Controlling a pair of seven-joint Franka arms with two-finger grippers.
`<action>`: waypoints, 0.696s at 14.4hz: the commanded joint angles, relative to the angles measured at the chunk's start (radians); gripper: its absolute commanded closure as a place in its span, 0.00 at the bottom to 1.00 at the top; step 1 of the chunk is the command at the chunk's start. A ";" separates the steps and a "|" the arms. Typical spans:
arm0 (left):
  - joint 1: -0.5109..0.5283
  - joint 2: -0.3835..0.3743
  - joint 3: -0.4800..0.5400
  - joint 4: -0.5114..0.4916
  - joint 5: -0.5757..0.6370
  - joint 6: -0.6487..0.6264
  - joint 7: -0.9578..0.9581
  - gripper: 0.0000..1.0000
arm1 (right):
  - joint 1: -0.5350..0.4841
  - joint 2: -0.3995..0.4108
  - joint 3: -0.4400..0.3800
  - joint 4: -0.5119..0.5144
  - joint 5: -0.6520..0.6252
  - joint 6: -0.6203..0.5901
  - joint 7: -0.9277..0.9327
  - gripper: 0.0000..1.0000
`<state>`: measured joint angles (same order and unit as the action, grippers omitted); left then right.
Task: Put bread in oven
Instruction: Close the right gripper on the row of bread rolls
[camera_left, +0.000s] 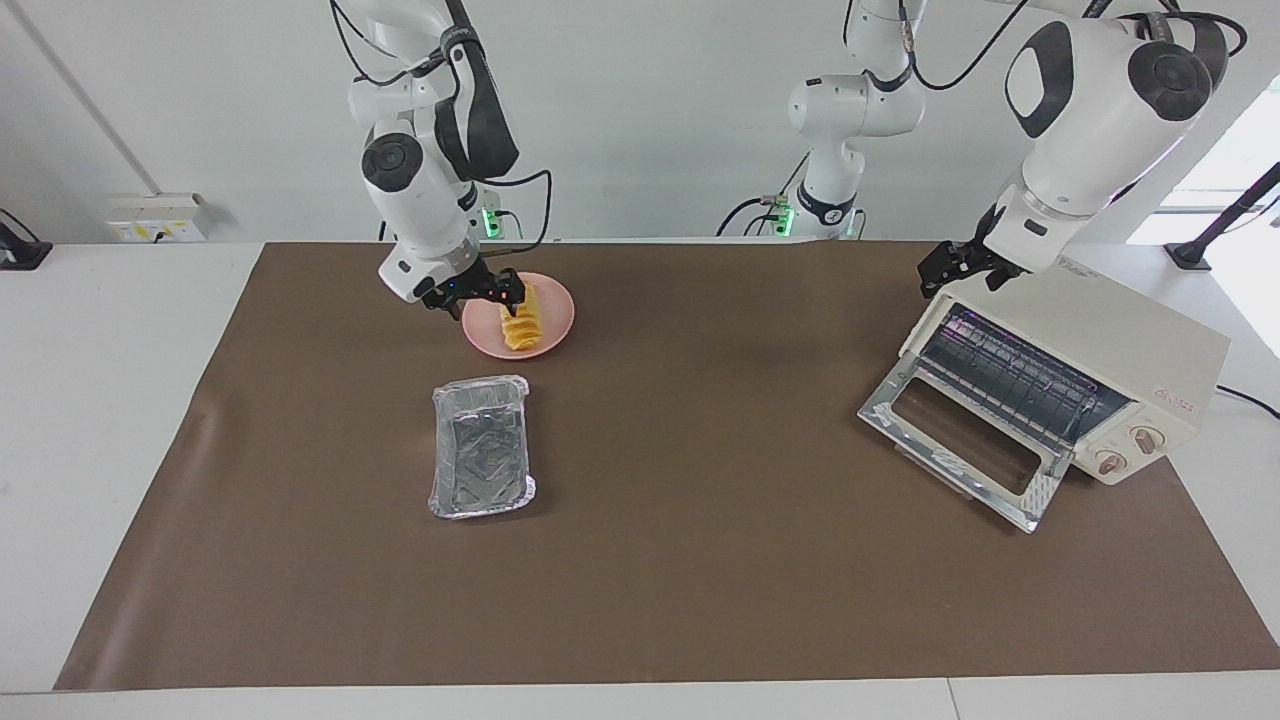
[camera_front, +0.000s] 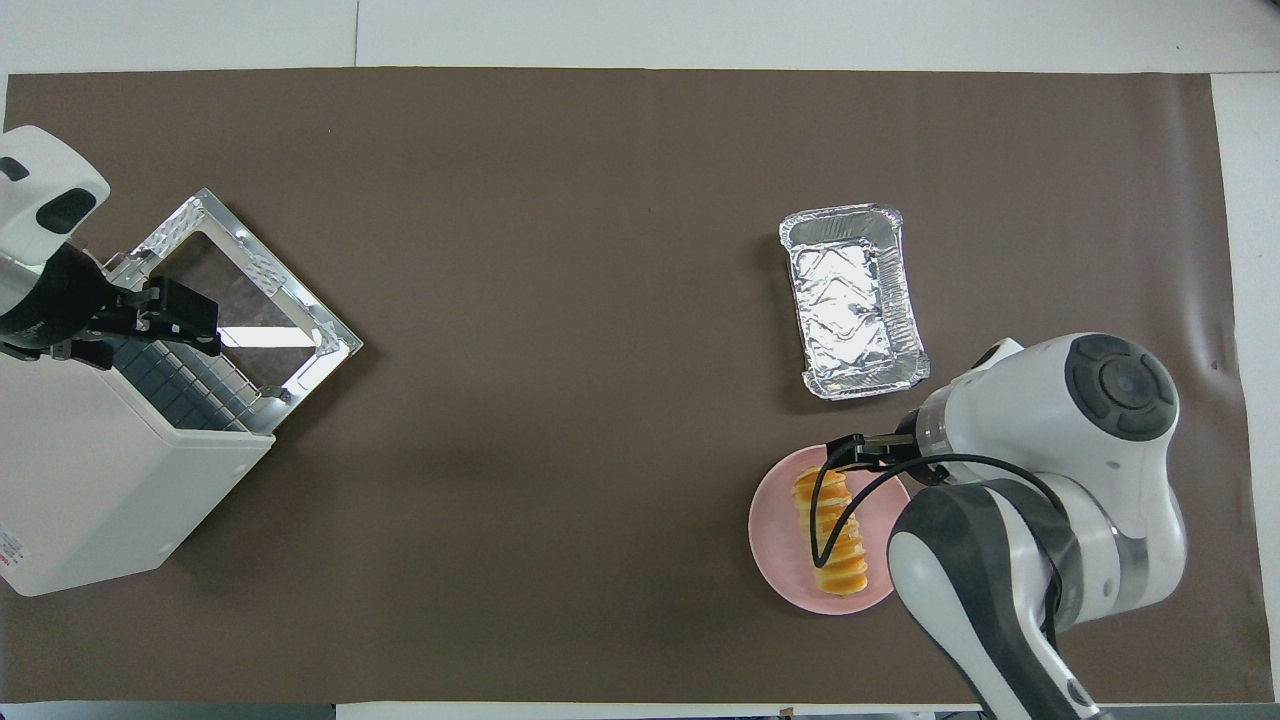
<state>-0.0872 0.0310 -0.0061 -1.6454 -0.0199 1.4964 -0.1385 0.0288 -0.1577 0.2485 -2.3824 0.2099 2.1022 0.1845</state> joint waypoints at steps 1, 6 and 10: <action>0.003 -0.029 -0.002 -0.033 0.018 0.019 0.002 0.00 | 0.054 -0.017 -0.003 -0.102 0.023 0.096 0.021 0.03; 0.003 -0.029 -0.002 -0.033 0.017 0.019 0.002 0.00 | 0.092 -0.045 -0.003 -0.193 0.063 0.145 0.020 0.05; 0.003 -0.029 -0.002 -0.033 0.018 0.019 0.002 0.00 | 0.123 -0.040 -0.003 -0.219 0.066 0.188 0.021 0.18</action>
<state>-0.0872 0.0310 -0.0061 -1.6454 -0.0199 1.4964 -0.1385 0.1417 -0.1650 0.2485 -2.5694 0.2539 2.2676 0.2048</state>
